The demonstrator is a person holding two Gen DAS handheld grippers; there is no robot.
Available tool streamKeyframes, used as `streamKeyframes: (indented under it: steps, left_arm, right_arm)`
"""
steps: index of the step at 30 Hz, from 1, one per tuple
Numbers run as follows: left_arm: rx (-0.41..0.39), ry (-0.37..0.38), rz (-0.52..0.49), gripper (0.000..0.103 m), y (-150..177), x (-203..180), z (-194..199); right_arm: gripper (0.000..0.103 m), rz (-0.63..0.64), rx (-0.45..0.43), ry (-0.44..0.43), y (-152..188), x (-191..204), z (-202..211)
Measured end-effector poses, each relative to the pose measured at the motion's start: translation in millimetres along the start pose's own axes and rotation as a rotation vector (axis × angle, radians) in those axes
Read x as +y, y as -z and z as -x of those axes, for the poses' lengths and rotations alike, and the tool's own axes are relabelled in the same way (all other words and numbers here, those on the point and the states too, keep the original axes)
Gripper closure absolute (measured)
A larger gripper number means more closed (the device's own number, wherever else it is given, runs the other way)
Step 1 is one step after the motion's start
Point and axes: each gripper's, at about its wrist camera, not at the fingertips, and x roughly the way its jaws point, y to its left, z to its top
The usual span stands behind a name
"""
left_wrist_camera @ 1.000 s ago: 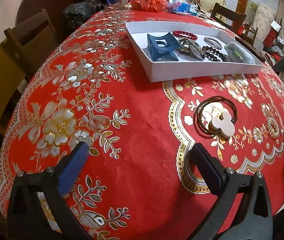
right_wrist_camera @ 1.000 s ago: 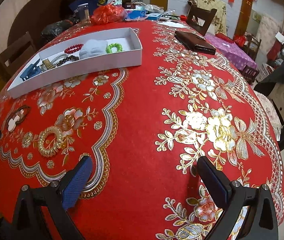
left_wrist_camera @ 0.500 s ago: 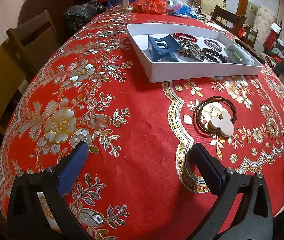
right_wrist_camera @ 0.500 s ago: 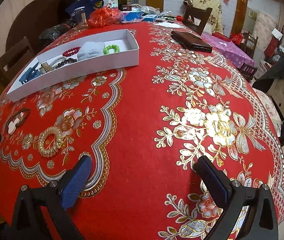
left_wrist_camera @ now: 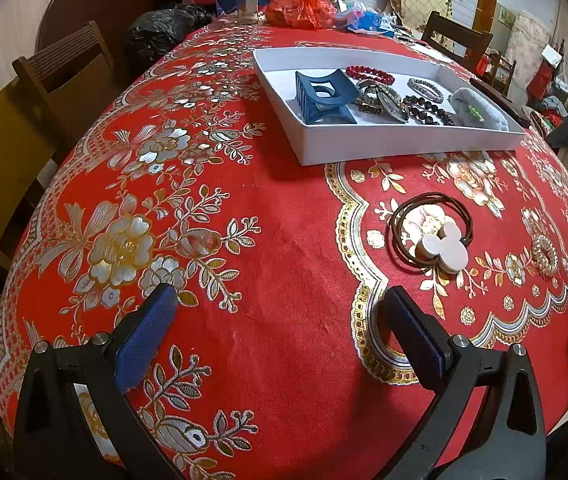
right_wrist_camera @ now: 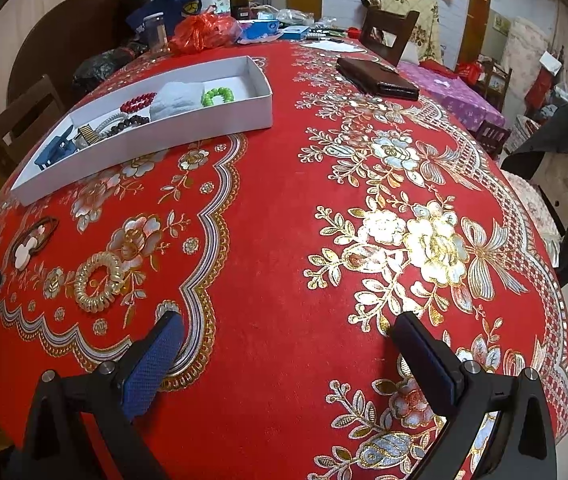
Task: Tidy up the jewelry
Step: 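Move both tools toward the Mickey hair tie and gold coil hair tie, then grasp the black hair tie with the white Mickey charm with the left tool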
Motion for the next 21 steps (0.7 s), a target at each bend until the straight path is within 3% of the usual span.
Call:
streamKeyframes:
  steps: [2, 6, 11, 13, 15, 21]
  left_arm:
    - [0.006, 0.006, -0.006, 0.001, -1.2, -1.0, 0.2]
    - [-0.031, 0.109, -0.037, 0.002, -10.5, -12.6, 8.6]
    - [-0.086, 0.23, -0.237, 0.002, -29.2, -61.1, 18.5]
    - [-0.089, 0.264, -0.339, 0.01, -34.4, -79.3, 16.2]
    - [-0.07, 0.287, -0.4, 0.029, -37.7, -87.8, 10.0]
    - [-0.008, 0.32, -0.454, 0.04, -41.4, -85.2, -11.2]
  right_arm:
    - [0.0, -0.002, -0.003, 0.002, 0.3, 0.3, 0.2]
    - [0.0, -0.002, -0.02, 0.005, 2.0, 1.3, 1.0]
    - [0.0, -0.001, -0.018, 0.004, 1.8, 1.6, 1.3]
    - [0.0, -0.001, -0.015, 0.004, 1.2, 1.4, 1.2]
    - [0.0, 0.0, -0.015, 0.004, 1.0, 1.6, 1.2]
    - [0.0, 0.003, -0.02, 0.0, 0.3, 1.1, 0.4]
